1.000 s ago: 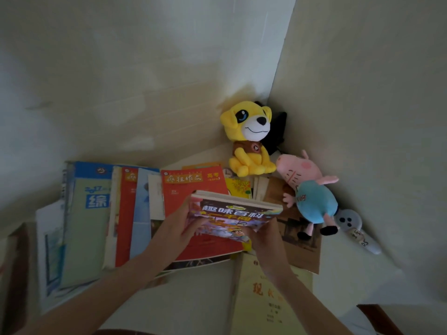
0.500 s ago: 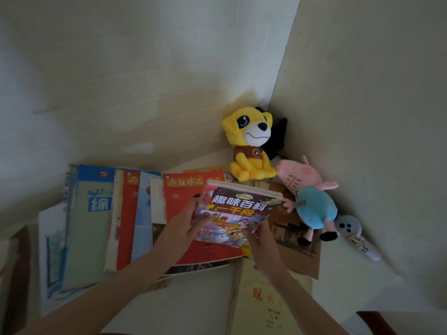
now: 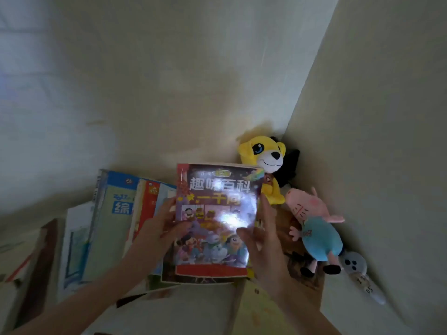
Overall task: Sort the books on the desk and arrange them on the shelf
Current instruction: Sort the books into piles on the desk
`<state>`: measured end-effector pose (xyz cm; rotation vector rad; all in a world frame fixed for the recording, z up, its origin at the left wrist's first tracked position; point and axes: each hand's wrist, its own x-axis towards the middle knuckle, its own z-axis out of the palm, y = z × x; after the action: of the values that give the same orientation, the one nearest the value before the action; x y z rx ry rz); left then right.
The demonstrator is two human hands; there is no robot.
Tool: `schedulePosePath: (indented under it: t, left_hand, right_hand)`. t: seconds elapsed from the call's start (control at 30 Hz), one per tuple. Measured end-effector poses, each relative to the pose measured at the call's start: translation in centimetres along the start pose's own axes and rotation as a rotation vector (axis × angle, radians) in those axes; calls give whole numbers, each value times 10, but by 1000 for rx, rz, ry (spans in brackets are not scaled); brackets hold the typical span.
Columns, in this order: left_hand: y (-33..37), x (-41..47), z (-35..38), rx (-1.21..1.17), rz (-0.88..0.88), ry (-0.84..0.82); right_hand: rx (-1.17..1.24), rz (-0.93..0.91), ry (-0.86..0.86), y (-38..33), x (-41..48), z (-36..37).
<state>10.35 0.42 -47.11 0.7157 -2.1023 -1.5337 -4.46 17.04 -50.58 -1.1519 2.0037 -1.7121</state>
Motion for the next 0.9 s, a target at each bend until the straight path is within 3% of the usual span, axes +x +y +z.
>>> schedulePosePath:
  t: [0.33,0.6,0.9]
  left_hand:
    - [42,-43,-91,19,40,202]
    - [57,-93,-188,0,141,364]
    - [60,-176,-307,221,210,454]
  right_hand:
    - [-121,-288,-241,-69,42,55]
    - [-66,-402,-407,-135,59,145]
    - [47,-503,-480,-202,35,268]
